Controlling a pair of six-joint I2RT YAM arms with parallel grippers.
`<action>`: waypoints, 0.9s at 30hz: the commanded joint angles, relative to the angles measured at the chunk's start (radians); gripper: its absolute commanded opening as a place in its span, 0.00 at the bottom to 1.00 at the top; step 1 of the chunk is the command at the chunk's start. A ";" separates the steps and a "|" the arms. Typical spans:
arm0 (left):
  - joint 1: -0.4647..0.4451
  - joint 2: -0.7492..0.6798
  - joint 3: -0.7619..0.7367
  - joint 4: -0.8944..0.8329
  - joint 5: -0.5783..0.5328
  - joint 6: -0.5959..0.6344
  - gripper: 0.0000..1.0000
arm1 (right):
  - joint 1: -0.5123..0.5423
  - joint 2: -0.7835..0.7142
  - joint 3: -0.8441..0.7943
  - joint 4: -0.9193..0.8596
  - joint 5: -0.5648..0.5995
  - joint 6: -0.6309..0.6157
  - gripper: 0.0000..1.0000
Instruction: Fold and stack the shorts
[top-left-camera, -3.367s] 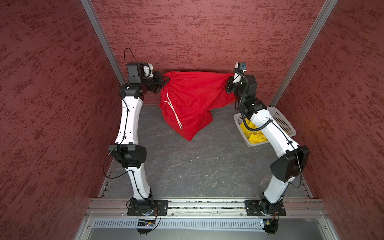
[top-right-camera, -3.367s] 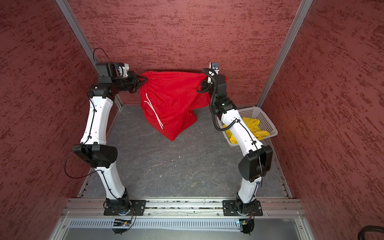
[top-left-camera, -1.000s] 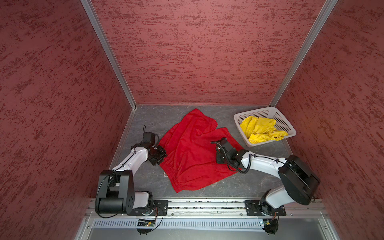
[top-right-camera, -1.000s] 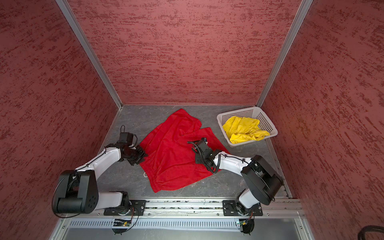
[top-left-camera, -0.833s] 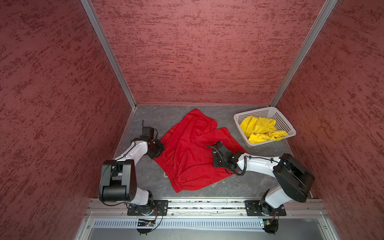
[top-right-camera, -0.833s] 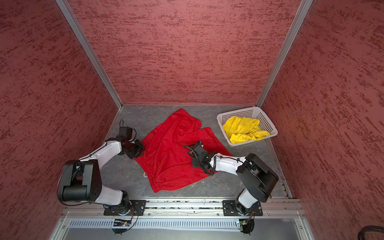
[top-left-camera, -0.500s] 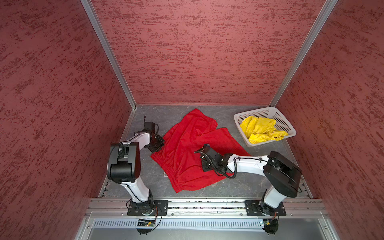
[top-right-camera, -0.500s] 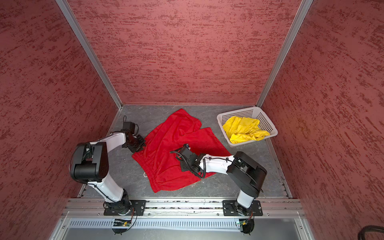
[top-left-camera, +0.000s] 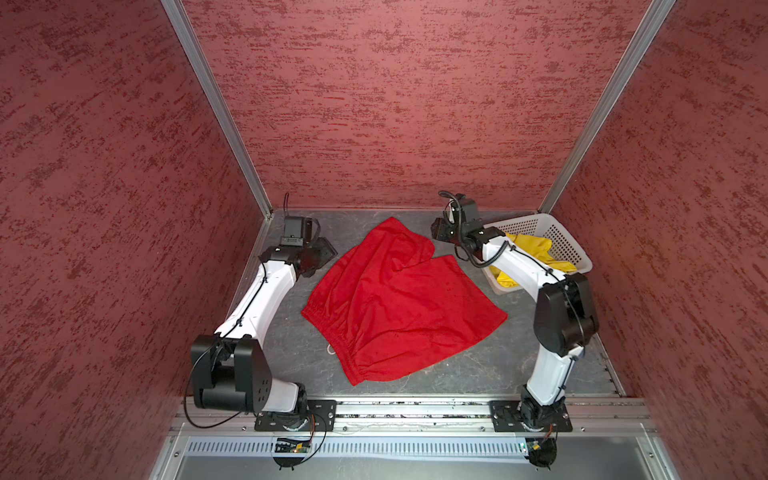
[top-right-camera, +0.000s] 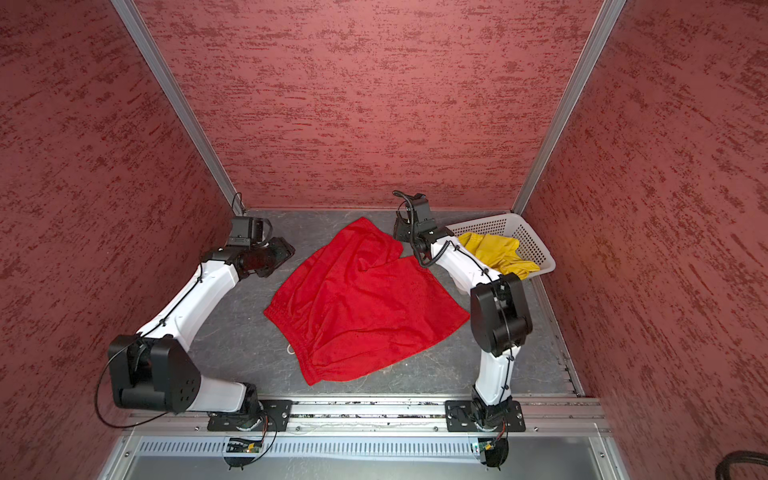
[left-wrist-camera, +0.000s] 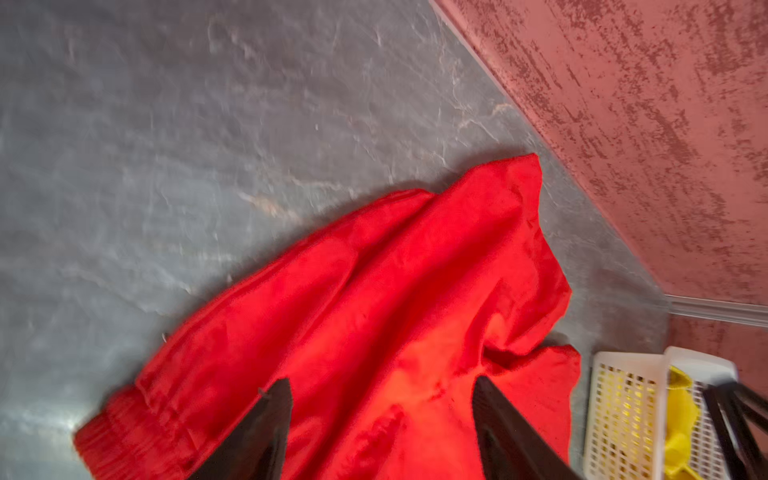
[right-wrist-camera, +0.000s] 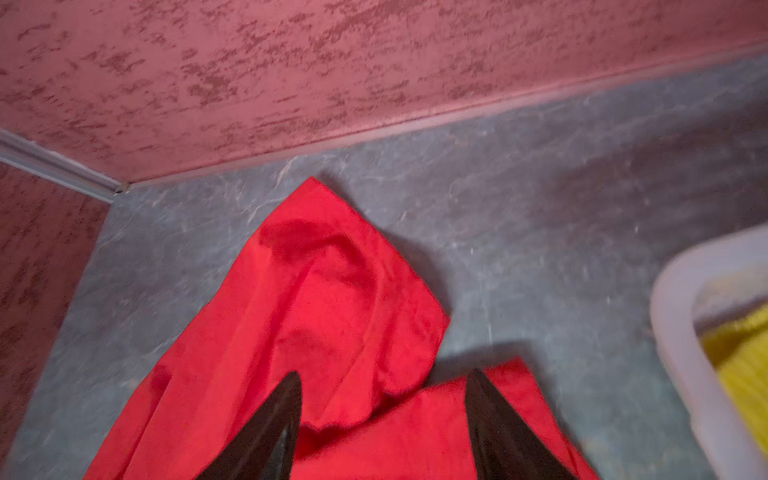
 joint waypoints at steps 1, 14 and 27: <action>-0.013 -0.035 -0.089 -0.103 -0.023 -0.018 0.82 | -0.010 0.137 0.106 -0.117 -0.043 -0.018 0.76; 0.043 -0.028 -0.315 -0.005 0.007 -0.053 0.95 | -0.042 0.411 0.381 -0.221 -0.095 -0.020 0.76; 0.067 0.181 -0.317 0.105 -0.030 -0.045 0.84 | -0.075 0.417 0.283 -0.154 -0.182 -0.001 0.56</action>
